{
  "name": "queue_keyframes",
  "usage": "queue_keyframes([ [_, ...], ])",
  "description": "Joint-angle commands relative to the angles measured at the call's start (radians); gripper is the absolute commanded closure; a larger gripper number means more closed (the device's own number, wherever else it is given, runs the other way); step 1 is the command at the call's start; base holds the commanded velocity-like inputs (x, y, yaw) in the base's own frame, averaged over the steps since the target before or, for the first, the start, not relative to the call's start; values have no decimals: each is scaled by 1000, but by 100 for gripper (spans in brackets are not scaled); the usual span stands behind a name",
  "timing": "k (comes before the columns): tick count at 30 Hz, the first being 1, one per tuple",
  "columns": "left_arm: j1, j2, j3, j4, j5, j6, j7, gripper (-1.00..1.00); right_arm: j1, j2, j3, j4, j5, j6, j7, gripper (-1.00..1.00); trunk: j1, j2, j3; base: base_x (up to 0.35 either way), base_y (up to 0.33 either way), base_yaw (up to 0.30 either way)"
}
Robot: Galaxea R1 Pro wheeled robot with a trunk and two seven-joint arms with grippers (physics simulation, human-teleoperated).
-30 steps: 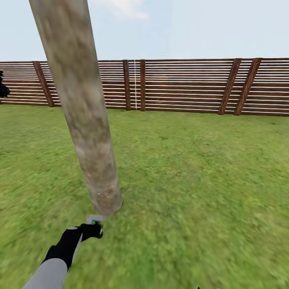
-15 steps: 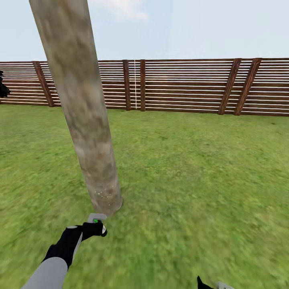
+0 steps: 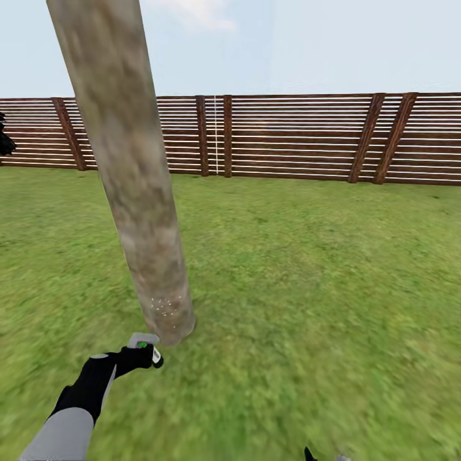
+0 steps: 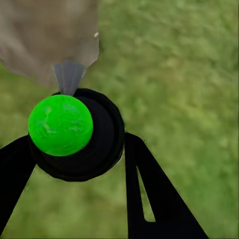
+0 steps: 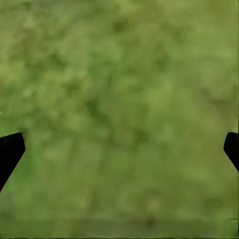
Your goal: In the garden, pick up the pesticide atomizer on the floor and spray pesticide onto both trees until each tree trunk is fully covered.
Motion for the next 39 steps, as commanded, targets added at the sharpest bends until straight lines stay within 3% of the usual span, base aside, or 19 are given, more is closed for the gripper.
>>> queue_keyframes([
  [1,0,3,0,-8,0,1,1,100,0,0,-1,48,-1,0,-1,-100,0,0,0,0,0,0],
  [3,10,25,2,-80,-1,5,1,100,6,1,0,101,-1,0,0,-100,0,0,0,-108,0,0],
  [7,14,20,-3,-153,-6,7,3,100,9,-5,-4,104,-4,-2,-3,-100,0,0,0,-306,0,0],
  [9,13,-5,-11,-160,-5,14,6,100,10,-78,-6,86,-5,-1,-52,-100,0,0,0,-295,0,0],
  [10,13,-14,-15,-165,-5,19,6,100,10,-98,-5,85,-5,-2,-72,-100,0,0,0,-163,0,0],
  [13,13,-49,-29,-212,-8,76,9,100,10,-131,1,82,2,-71,-116,-100,0,0,0,-48,0,0],
  [15,13,-50,-40,-220,-10,90,10,100,10,-150,-5,77,-1,-99,-120,-100,0,0,0,-7,0,0],
  [18,4,-58,-56,-233,-9,146,10,100,10,-207,-8,24,-2,-107,-121,-100,0,0,0,-1,0,0],
  [20,-1,-70,-133,-298,-4,243,10,100,10,-205,-2,17,1,-135,-117,-100,0,0,0,0,0,0],
  [21,-1,-77,-174,-384,-1,307,10,100,10,-203,2,15,4,-142,-115,-100,0,0,0,0,0,0],
  [22,1,-79,-185,-429,0,341,8,100,10,-203,14,15,9,-144,-113,-100,0,0,0,0,0,0],
  [24,10,-71,-195,-504,1,401,2,100,10,-203,139,15,77,-145,-112,-100,0,0,0,0,0,0],
  [25,12,-68,-193,-512,0,406,1,100,10,-203,180,15,95,-145,-112,-100,0,0,0,0,0,0],
  [27,13,-54,-190,-525,0,410,-1,100,10,-203,221,15,110,-144,-113,-100,0,0,0,0,0,0],
  [29,15,-32,-187,-535,1,411,-1,100,10,-204,234,15,114,-144,-113,-100,0,0,0,0,0,0],
  [32,16,-22,-173,-533,2,409,-2,100,10,-209,237,13,116,-145,-113,-100,0,0,0,0,0,0],
  [34,16,-30,-166,-538,3,406,-1,100,10,-210,237,13,117,-145,-113,-100,0,0,0,0,0,0],
  [39,14,-64,-208,-583,4,411,0,100,10,-210,237,13,117,-146,-113,-100,0,0,0,0,0,0],
])
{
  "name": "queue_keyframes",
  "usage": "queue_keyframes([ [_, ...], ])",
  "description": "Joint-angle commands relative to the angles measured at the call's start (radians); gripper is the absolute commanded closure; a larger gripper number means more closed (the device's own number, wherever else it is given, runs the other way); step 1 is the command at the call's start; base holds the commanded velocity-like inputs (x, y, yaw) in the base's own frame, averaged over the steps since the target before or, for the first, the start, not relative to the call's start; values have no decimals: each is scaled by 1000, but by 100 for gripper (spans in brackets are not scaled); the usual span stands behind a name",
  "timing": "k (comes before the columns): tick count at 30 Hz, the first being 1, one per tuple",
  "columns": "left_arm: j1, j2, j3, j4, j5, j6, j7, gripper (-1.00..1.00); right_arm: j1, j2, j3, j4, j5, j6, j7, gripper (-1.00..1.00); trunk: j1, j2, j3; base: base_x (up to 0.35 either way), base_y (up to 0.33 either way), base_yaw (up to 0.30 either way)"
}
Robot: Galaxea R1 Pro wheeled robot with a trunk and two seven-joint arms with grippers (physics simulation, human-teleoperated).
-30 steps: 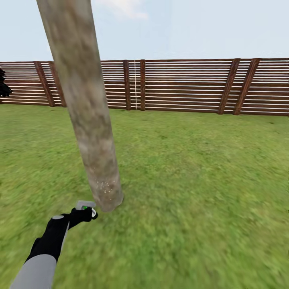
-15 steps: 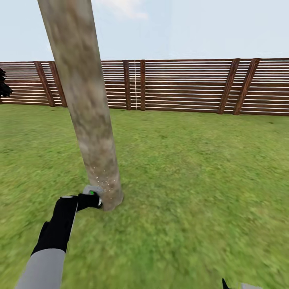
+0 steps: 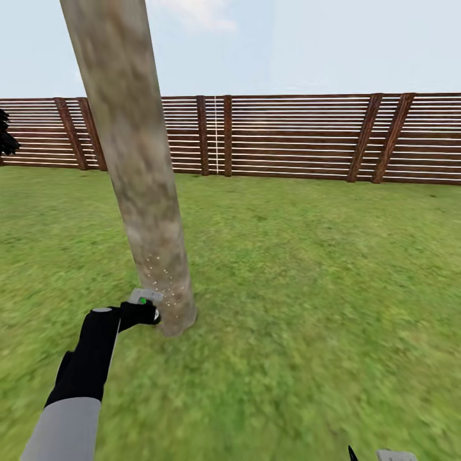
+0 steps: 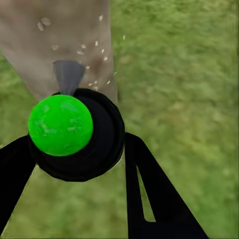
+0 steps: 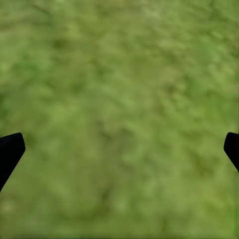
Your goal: In the garden, pick up the pesticide atomizer on the floor and spray pesticide onto both trees until each tree trunk is fully covered.
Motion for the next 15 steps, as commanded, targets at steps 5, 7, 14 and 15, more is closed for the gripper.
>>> queue_keyframes([
  [5,0,8,13,-15,-3,3,0,100,0,2,1,0,4,0,1,-100,0,0,0,-243,0,0],
  [7,-3,11,20,-15,-3,18,0,100,0,3,1,0,5,0,2,-100,0,0,0,-109,0,0],
  [14,-64,85,24,-16,-2,166,0,100,1,5,125,0,3,0,1,-100,0,0,0,-9,0,0],
  [15,-79,89,22,-16,-2,177,-1,100,0,5,127,0,3,0,1,-100,0,0,0,0,0,16],
])
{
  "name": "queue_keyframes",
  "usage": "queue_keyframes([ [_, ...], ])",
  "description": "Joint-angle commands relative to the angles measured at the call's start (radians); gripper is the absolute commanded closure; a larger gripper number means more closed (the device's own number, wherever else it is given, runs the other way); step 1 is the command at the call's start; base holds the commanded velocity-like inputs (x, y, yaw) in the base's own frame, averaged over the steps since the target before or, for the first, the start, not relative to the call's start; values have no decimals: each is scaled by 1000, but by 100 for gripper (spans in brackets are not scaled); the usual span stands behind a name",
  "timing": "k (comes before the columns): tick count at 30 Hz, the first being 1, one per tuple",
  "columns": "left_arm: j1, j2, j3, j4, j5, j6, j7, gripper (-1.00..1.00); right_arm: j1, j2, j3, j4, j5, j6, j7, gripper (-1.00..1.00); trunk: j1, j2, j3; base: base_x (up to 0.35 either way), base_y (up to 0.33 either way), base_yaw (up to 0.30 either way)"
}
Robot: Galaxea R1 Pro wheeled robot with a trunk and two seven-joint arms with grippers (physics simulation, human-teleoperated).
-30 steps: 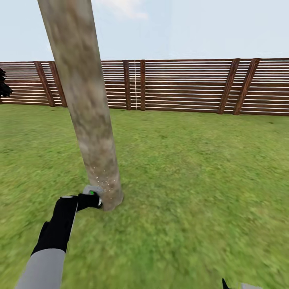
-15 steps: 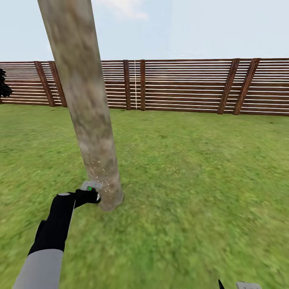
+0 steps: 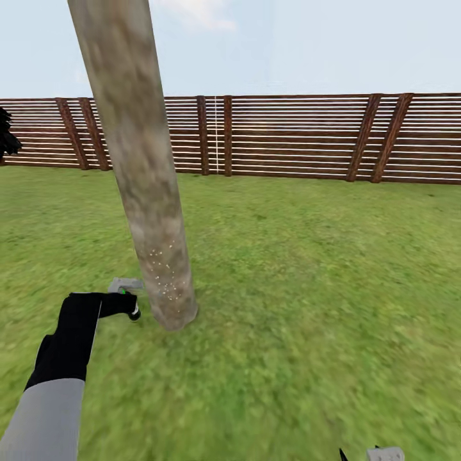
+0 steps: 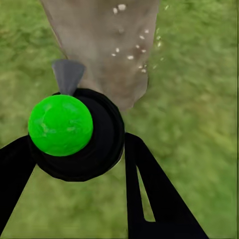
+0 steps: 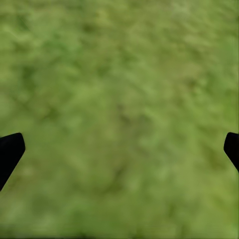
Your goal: In the garden, pick up the pesticide atomizer on the floor and spray pesticide onto both trees until each tree trunk is fully covered.
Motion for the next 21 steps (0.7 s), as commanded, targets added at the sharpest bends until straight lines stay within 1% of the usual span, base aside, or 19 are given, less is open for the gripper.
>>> queue_keyframes([
  [1,-14,1,-3,-2,0,20,0,100,0,1,1,0,-1,0,0,-100,0,0,0,0,0,72],
  [3,-22,-6,-7,-32,0,52,0,100,0,1,2,0,-1,0,0,-100,0,0,0,0,0,151],
  [5,-19,-10,-12,-62,0,56,1,100,0,1,2,0,-2,0,0,-100,0,0,0,0,0,232],
  [6,-17,-10,-20,-65,-1,54,1,100,0,1,2,0,-2,0,0,-100,0,0,0,0,0,207],
  [8,-16,-9,-53,-67,-5,54,5,100,0,2,2,0,-2,0,0,-100,0,0,0,0,-4,83],
  [9,-15,-6,-61,-67,-9,53,9,100,0,2,1,0,-2,0,0,-100,0,0,0,0,-155,18],
  [17,-12,-5,-65,-65,-13,60,13,100,0,0,0,0,-3,1,0,-100,0,0,0,1,-256,2],
  [21,-6,-3,-63,-64,-13,61,13,100,0,-1,-1,-2,-3,0,-2,-100,0,0,0,105,-271,0],
])
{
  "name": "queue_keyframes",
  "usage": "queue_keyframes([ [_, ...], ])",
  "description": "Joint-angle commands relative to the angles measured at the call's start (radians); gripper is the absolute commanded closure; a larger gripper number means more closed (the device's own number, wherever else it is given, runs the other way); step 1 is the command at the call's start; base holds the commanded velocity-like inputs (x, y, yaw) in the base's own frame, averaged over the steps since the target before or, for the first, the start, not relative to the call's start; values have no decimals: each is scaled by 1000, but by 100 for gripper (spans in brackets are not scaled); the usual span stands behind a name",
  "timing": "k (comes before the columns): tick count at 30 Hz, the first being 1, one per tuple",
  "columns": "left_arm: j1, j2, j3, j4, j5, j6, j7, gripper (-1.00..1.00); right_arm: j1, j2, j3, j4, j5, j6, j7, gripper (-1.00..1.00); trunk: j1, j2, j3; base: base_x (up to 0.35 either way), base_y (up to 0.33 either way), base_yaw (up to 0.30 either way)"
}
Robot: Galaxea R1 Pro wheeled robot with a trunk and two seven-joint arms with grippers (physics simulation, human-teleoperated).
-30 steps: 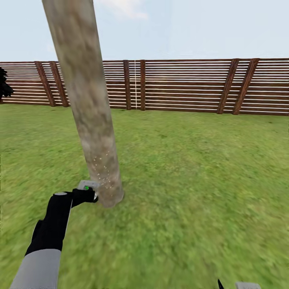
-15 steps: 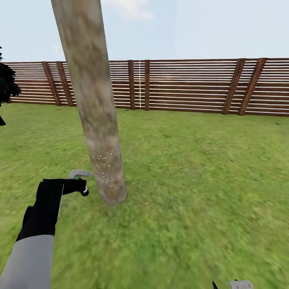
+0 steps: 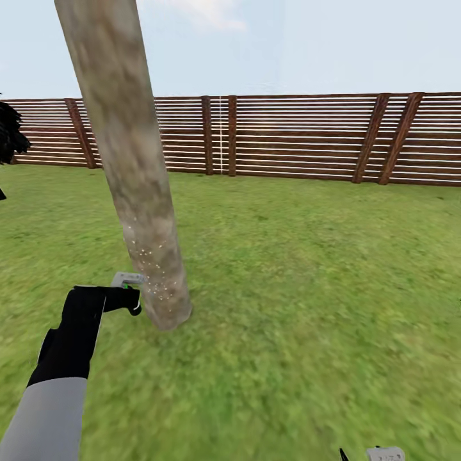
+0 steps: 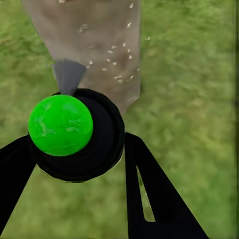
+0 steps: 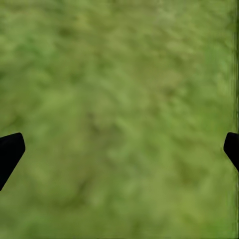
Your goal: In the garden, pick up the pesticide atomizer on the floor and spray pesticide onto both trees until each tree trunk is fully covered.
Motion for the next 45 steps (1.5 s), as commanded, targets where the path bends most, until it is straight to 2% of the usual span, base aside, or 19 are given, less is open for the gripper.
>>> queue_keyframes([
  [1,0,0,0,0,0,0,1,100,0,0,0,0,0,0,0,-100,0,0,0,137,-270,5],
  [20,0,-1,1,6,-2,0,2,100,0,0,0,0,0,0,-3,-100,0,0,0,65,-271,237],
  [25,0,0,2,6,-2,0,3,100,0,0,-1,0,0,0,-5,-100,0,0,0,72,-274,31],
  [28,0,0,1,6,-1,0,58,100,0,0,-1,0,0,0,-5,-100,0,0,0,102,-274,1],
  [30,0,0,1,6,0,0,70,100,0,0,-1,0,0,0,-5,-100,0,0,0,103,-273,0],
  [39,0,0,3,6,0,2,74,100,0,0,-2,0,0,0,-5,-100,0,0,0,128,-245,2],
  [45,0,1,19,7,-1,2,75,100,0,0,-2,0,-1,0,-5,-100,0,0,0,3,-271,224],
])
